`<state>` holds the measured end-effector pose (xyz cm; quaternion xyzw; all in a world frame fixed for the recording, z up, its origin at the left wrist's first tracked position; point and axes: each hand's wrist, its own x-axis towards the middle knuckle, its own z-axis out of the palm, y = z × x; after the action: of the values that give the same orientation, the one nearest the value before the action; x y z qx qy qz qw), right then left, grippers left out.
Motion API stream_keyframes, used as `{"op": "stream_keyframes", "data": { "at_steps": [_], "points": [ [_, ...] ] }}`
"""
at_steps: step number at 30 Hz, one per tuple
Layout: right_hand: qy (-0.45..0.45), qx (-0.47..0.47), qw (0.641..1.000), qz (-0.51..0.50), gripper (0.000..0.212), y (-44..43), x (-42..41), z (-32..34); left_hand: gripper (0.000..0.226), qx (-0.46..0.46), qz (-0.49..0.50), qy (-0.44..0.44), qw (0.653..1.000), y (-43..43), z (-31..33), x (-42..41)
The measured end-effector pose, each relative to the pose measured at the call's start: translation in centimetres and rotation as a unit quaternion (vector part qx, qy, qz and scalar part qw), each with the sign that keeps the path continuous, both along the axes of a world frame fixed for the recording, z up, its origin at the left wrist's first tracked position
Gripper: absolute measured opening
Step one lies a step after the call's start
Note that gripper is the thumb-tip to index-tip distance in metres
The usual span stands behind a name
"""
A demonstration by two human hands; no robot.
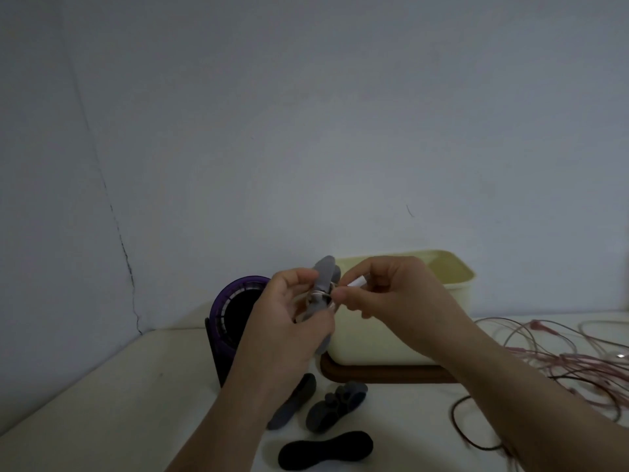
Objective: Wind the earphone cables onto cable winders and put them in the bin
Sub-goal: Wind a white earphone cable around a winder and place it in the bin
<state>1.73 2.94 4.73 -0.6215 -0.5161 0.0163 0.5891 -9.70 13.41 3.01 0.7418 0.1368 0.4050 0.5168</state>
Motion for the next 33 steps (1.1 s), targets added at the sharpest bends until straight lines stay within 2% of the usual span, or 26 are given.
{"op": "stream_keyframes", "data": {
  "at_steps": [4, 8, 13, 18, 22, 27, 33],
  "points": [
    [0.018, -0.007, 1.000, 0.002, 0.011, 0.0, 0.0, 0.1, 0.037, 0.091, 0.027, 0.030, 0.995, -0.6, -0.1, -0.5],
    [0.014, -0.008, 1.000, -0.004, 0.015, -0.1, -0.1, 0.2, 0.041, 0.121, 0.044, 0.052, 0.990, -1.3, 0.1, -0.7],
    [-0.041, 0.012, 0.998, -0.054, 0.030, 0.4, -0.9, -0.3, 0.044, 0.139, 0.057, 0.070, 0.986, -1.5, 0.4, -1.0],
    [-0.128, 0.076, 0.987, -0.068, 0.027, 0.8, -1.4, -1.0, 0.048, 0.164, 0.065, 0.067, 0.982, -1.2, 0.5, -1.2],
    [-0.185, 0.114, 0.972, -0.090, 0.008, 1.4, -1.2, -1.8, 0.051, 0.162, 0.065, 0.060, 0.983, -1.0, 0.5, -1.2],
    [-0.239, 0.156, 0.951, -0.119, 0.013, 1.7, -0.9, -2.2, 0.039, 0.097, 0.023, 0.028, 0.995, -0.6, 0.7, -1.0],
    [-0.263, 0.182, 0.943, -0.089, 0.020, 1.4, -1.0, -1.8, 0.020, 0.036, -0.003, -0.050, 0.998, -0.6, 0.8, -0.7]
  ]
}}
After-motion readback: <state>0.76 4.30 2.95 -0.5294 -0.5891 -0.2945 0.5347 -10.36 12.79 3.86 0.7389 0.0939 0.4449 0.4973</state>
